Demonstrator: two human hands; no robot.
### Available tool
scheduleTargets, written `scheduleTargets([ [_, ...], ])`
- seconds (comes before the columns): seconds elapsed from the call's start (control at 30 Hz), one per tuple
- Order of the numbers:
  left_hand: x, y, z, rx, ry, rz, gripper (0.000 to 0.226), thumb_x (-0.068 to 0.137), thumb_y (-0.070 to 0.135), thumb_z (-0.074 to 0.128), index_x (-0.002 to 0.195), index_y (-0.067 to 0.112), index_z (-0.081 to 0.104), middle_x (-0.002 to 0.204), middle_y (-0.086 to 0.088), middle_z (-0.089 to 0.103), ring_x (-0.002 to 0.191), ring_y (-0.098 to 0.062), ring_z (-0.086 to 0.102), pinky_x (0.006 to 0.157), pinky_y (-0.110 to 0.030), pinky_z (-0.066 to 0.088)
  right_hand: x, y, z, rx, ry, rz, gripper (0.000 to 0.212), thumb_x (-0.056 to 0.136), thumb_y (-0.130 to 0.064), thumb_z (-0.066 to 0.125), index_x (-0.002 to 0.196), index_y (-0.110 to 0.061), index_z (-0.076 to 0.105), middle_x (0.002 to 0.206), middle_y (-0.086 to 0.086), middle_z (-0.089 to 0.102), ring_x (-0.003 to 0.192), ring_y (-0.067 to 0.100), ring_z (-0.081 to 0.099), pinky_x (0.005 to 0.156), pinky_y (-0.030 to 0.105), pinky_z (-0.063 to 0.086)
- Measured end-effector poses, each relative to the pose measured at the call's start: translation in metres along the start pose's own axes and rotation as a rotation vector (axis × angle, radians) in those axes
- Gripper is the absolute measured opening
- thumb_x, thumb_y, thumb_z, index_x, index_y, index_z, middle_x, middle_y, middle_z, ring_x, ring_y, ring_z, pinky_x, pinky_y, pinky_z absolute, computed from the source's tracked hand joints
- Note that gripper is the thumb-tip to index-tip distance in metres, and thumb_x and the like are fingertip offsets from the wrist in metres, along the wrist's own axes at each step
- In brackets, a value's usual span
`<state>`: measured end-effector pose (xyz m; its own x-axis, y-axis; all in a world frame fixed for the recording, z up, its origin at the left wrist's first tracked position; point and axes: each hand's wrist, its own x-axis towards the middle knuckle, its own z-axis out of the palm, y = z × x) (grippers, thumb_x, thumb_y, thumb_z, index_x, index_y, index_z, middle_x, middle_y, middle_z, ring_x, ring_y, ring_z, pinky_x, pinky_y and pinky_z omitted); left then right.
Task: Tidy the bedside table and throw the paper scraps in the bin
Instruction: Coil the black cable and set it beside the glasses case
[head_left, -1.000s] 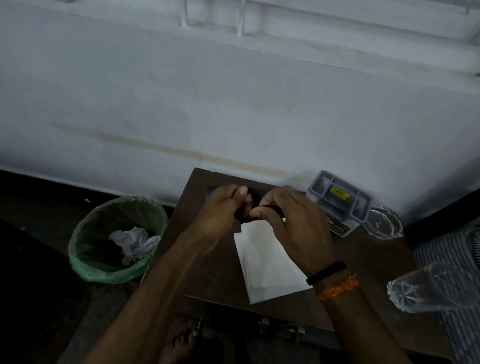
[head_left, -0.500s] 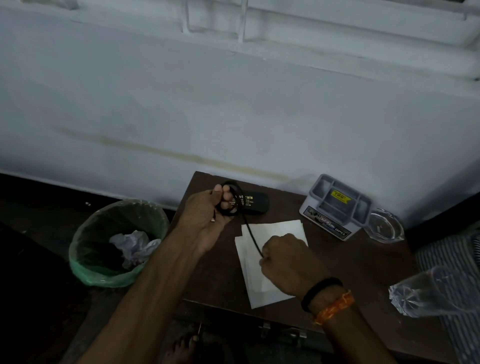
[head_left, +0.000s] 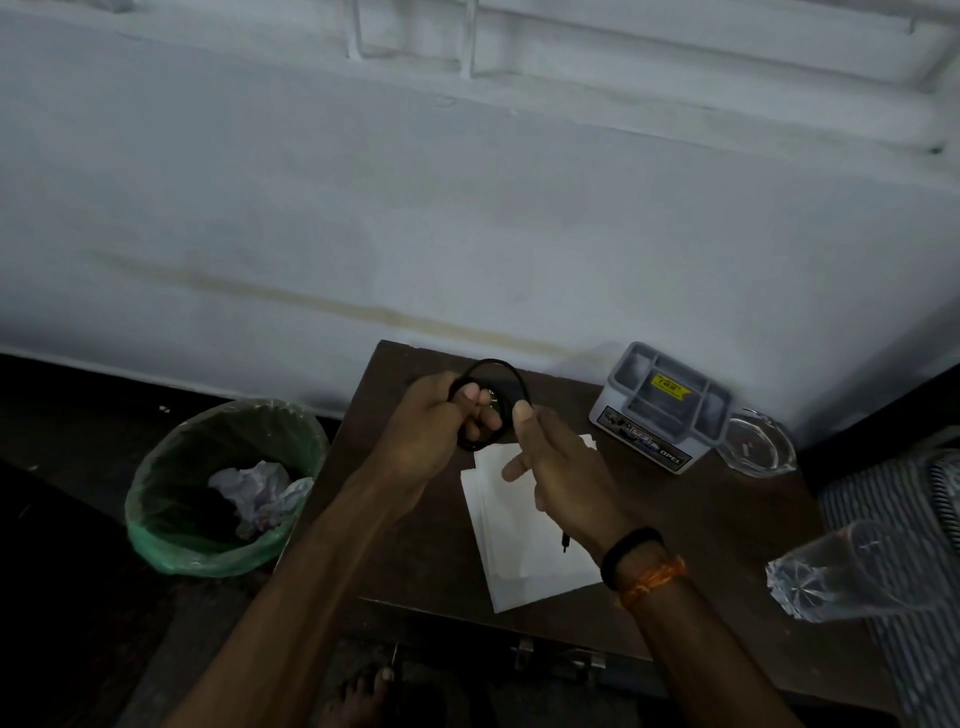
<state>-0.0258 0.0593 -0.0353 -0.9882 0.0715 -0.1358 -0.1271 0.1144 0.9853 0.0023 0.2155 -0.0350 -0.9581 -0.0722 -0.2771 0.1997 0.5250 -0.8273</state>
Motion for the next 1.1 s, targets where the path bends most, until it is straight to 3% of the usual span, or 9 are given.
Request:
scheduleTargets([
  [0.13, -0.002, 0.003, 0.005, 0.026, -0.110, -0.005, 0.028, 0.103, 0.015, 0.043, 0.081, 0.011, 0.059, 0.064, 0.001, 0.053, 0.063, -0.012, 0.048, 0.064, -0.025, 0.040, 0.003, 0.000, 0.000, -0.049, 0.114, -0.230, 0.036, 0.100, -0.050, 0.035, 0.123, -0.030, 0.054, 0.100, -0.010, 0.065, 0.076, 0.000, 0.059, 0.075, 0.029, 0.050],
  [0.23, -0.004, 0.007, 0.006, -0.008, -0.161, -0.023, 0.028, 0.103, 0.017, 0.042, 0.080, 0.010, 0.057, 0.059, 0.004, 0.047, 0.055, -0.007, 0.044, 0.055, -0.018, 0.037, 0.006, 0.002, -0.004, -0.116, 0.175, -0.323, 0.029, 0.101, -0.038, 0.042, 0.122, -0.021, 0.054, 0.094, -0.006, 0.066, 0.063, 0.002, 0.059, 0.064, 0.020, 0.051],
  [0.47, -0.006, 0.012, 0.004, -0.179, -0.169, -0.066, 0.049, 0.104, 0.040, 0.034, 0.078, 0.006, 0.057, 0.053, 0.001, 0.033, 0.050, -0.009, 0.033, 0.056, -0.021, 0.038, 0.008, 0.003, -0.010, -0.255, 0.153, -0.363, 0.032, 0.101, -0.046, 0.036, 0.115, -0.030, 0.060, 0.080, -0.011, 0.065, 0.078, 0.000, 0.063, 0.075, 0.025, 0.052],
  [0.6, -0.005, 0.012, 0.000, -0.350, -0.197, -0.075, 0.045, 0.103, 0.035, 0.040, 0.076, 0.006, 0.059, 0.054, -0.001, 0.028, 0.050, -0.012, 0.027, 0.062, -0.031, 0.028, 0.005, -0.001, -0.007, -0.128, 0.101, -0.410, 0.024, 0.104, -0.038, 0.036, 0.119, -0.049, 0.051, 0.106, -0.024, 0.062, 0.101, -0.011, 0.055, 0.087, 0.007, 0.039],
  [0.67, -0.004, 0.011, -0.002, -0.379, -0.186, -0.083, 0.043, 0.102, 0.035, 0.043, 0.074, 0.009, 0.062, 0.053, 0.000, 0.030, 0.049, -0.011, 0.033, 0.064, -0.032, 0.029, 0.004, -0.003, -0.004, -0.023, 0.067, -0.406, 0.028, 0.104, -0.034, 0.037, 0.126, -0.045, 0.052, 0.115, -0.020, 0.063, 0.108, -0.011, 0.055, 0.088, 0.003, 0.039],
  [0.73, -0.004, 0.011, -0.004, -0.434, -0.174, -0.083, 0.041, 0.102, 0.032, 0.045, 0.074, 0.011, 0.066, 0.053, 0.001, 0.033, 0.052, -0.012, 0.039, 0.063, -0.027, 0.037, 0.005, -0.003, -0.002, 0.049, 0.067, -0.405, 0.032, 0.104, -0.031, 0.041, 0.133, -0.030, 0.054, 0.117, -0.013, 0.066, 0.109, -0.004, 0.059, 0.091, 0.008, 0.043],
  [0.87, -0.006, 0.016, -0.006, -0.578, -0.150, -0.091, 0.038, 0.102, 0.028, 0.047, 0.078, 0.011, 0.071, 0.052, 0.003, 0.041, 0.056, -0.014, 0.046, 0.050, -0.015, 0.046, 0.005, -0.003, 0.004, 0.262, 0.066, -0.298, 0.023, 0.101, -0.024, 0.051, 0.111, -0.013, 0.068, 0.099, 0.001, 0.075, 0.096, 0.010, 0.070, 0.092, 0.031, 0.052],
  [1.0, -0.008, 0.015, -0.003, -0.611, -0.163, -0.097, 0.033, 0.102, 0.025, 0.044, 0.081, 0.008, 0.063, 0.056, 0.000, 0.050, 0.053, -0.013, 0.049, 0.052, -0.019, 0.050, 0.004, -0.004, 0.015, 0.378, 0.100, -0.182, 0.023, 0.100, -0.025, 0.053, 0.100, -0.014, 0.072, 0.090, 0.002, 0.076, 0.088, 0.013, 0.072, 0.085, 0.030, 0.052],
  [1.1, -0.009, 0.014, 0.001, -0.636, -0.188, -0.082, 0.030, 0.103, 0.023, 0.039, 0.085, 0.006, 0.056, 0.070, -0.008, 0.069, 0.062, -0.018, 0.065, 0.061, -0.027, 0.059, 0.005, -0.003, 0.020, 0.332, 0.175, -0.129, 0.023, 0.099, -0.022, 0.053, 0.092, -0.013, 0.073, 0.086, 0.008, 0.075, 0.089, 0.026, 0.070, 0.087, 0.048, 0.054],
])
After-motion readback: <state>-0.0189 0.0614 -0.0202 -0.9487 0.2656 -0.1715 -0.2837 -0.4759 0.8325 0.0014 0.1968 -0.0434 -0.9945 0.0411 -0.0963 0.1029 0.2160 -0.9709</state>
